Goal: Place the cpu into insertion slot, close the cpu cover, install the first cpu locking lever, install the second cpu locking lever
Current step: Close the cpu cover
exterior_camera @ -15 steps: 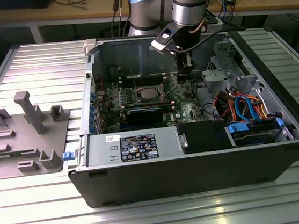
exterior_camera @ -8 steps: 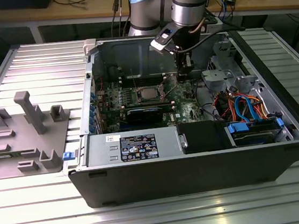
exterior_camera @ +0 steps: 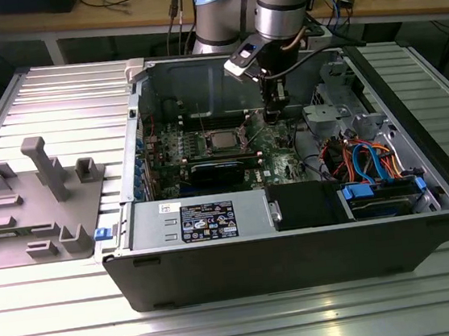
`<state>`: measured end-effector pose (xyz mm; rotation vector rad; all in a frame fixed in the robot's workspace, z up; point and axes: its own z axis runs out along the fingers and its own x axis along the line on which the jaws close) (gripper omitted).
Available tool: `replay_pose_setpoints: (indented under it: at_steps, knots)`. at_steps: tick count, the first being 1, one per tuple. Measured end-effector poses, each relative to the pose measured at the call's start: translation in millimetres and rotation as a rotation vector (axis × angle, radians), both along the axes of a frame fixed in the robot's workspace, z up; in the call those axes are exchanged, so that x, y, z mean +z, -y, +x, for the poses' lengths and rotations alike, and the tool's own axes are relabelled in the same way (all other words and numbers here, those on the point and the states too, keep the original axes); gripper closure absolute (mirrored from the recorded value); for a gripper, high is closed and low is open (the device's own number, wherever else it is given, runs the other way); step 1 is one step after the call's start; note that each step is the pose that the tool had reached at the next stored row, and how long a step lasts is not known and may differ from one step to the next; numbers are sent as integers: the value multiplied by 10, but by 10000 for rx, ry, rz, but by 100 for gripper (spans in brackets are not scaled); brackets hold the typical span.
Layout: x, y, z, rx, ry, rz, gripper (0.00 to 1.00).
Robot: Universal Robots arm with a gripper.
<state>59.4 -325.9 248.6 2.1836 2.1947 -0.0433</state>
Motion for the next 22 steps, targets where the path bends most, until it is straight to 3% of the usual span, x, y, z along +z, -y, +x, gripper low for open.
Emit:
replay_pose_setpoints:
  at_steps: [22]
  knots:
    - [0,0,-75,0,0,0,89]
